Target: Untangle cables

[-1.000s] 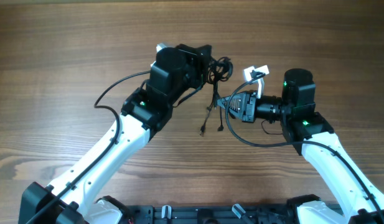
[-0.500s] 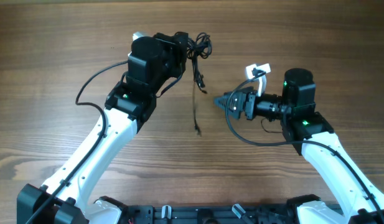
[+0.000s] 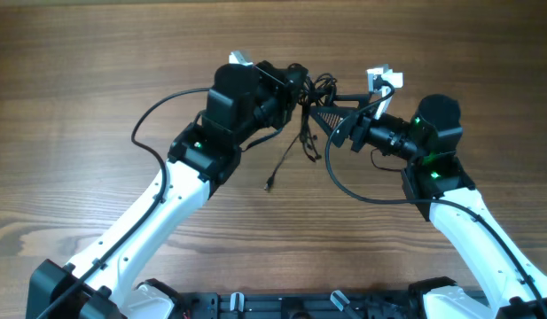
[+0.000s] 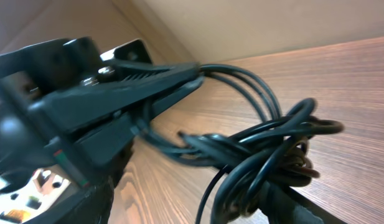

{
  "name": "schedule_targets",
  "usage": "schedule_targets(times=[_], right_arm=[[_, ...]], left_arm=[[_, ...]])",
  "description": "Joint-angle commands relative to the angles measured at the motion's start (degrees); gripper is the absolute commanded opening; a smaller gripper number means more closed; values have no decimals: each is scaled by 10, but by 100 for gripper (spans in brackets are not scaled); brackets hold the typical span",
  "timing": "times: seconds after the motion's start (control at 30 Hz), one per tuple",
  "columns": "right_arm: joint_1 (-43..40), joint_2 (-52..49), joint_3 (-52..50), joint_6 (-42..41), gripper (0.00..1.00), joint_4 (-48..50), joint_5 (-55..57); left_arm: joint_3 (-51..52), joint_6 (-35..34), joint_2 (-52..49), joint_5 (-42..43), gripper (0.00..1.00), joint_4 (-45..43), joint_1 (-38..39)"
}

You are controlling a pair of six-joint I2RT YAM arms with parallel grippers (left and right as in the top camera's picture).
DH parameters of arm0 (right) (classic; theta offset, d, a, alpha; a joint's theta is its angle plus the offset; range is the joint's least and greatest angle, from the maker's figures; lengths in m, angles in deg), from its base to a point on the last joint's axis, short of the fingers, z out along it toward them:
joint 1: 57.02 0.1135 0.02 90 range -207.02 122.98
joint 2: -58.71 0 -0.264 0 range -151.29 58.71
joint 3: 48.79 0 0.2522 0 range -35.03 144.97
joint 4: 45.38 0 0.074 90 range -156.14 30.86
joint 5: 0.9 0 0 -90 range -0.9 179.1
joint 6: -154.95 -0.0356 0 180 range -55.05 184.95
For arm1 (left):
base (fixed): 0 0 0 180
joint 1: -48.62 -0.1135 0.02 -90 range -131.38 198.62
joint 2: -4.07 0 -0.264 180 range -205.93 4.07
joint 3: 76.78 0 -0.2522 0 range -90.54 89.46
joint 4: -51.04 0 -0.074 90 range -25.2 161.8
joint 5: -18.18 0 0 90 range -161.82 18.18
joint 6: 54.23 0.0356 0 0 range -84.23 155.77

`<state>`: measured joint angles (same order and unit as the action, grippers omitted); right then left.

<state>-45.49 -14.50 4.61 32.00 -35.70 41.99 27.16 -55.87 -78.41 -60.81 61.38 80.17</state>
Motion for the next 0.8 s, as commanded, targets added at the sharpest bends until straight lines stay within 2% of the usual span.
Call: schedule_targets(times=[0.0, 0.03, 0.13, 0.2, 0.27, 0.4, 0.5, 0.63, 0.77], right_arm=[[1, -5, 4, 16, 73, -4, 40], [1, -5, 4, 19, 71, -4, 49], [1, -5, 4, 30, 44, -4, 52], [1, -5, 4, 31, 15, -5, 52], [1, -5, 4, 43, 4, -11, 51], [1, -5, 4, 59, 4, -36, 22], [1, -4, 4, 125, 4, -36, -92], [1, -4, 4, 172, 5, -35, -206], [1, -4, 4, 180, 4, -30, -268]], left_arm=[[-7, -21, 12, 8, 4, -5, 11], [-7, -21, 12, 7, 4, -5, 14], [-7, -24, 12, 8, 4, -7, 17], [-7, -34, 12, 8, 4, -7, 17], [-7, -33, 12, 7, 4, -9, 17], [-7, -33, 12, 0, 4, -9, 5], [-7, -33, 12, -3, 4, -9, -13], [-7, -33, 12, -4, 4, -9, -43], [-7, -33, 12, -4, 12, 2, -88]])
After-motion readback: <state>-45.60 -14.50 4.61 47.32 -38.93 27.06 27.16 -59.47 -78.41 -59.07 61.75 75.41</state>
